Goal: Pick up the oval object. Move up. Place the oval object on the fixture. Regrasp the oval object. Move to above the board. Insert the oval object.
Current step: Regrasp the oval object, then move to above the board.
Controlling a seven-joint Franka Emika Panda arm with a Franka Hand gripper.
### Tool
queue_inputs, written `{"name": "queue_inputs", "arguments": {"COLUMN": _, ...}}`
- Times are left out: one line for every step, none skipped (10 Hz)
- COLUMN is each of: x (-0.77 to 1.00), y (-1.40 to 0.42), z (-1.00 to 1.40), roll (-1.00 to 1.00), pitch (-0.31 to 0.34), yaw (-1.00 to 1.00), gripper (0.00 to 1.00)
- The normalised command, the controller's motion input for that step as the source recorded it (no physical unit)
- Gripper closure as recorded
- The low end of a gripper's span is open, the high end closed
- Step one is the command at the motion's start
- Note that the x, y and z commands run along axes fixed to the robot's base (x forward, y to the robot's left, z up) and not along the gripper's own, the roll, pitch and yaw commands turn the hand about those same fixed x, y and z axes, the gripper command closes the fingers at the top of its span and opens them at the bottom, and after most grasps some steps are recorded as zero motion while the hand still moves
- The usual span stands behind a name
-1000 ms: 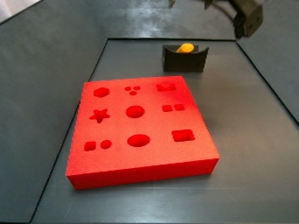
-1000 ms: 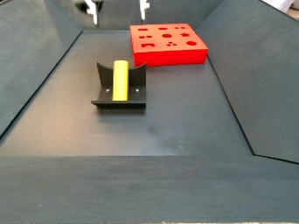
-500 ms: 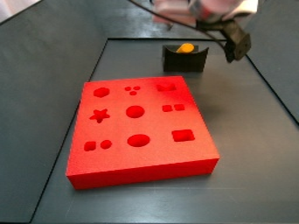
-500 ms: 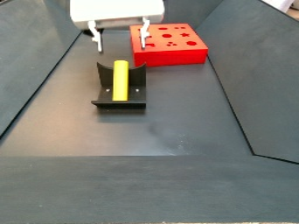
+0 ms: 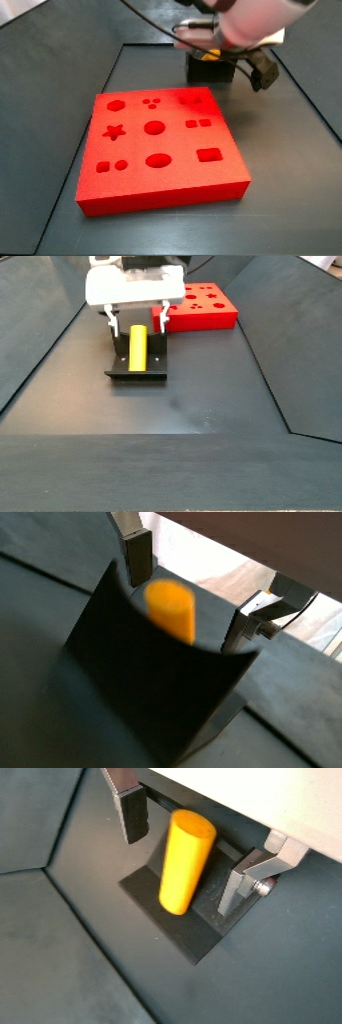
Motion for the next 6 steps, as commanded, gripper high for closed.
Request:
{"name": "queue_inputs", "arguments": {"x": 0.07, "y": 0.00, "z": -0.26, "roll": 0.06, "pitch": -0.009, "yaw": 0.01, "gripper": 0.00}}
{"name": "queue_inputs", "arguments": {"x": 0.03, "y": 0.00, "z": -0.18, "roll": 0.06, "pitch": 0.006, "yaw": 0.02, "gripper": 0.00}}
{"name": "queue_inputs", "arguments": {"x": 0.00, "y": 0.00, "z": 0.00, "roll": 0.00, "pitch": 0.000, "yaw": 0.00, "gripper": 1.00}}
{"name": "queue_inputs", "arguments": {"x": -0.06, "y": 0.08, "z": 1.00, "roll": -0.34, "pitch": 0.106, "yaw": 0.08, "gripper": 1.00}}
{"name": "queue_inputs", "arguments": {"x": -0.06, "y": 0.08, "z": 1.00, "roll": -0.33, "pitch": 0.103, "yaw": 0.08, "gripper": 1.00}}
{"name": "queue_inputs", "arguments": {"x": -0.07, "y": 0.08, "z": 1.00, "roll": -0.30, "pitch": 0.082, "yaw": 0.08, "gripper": 1.00}}
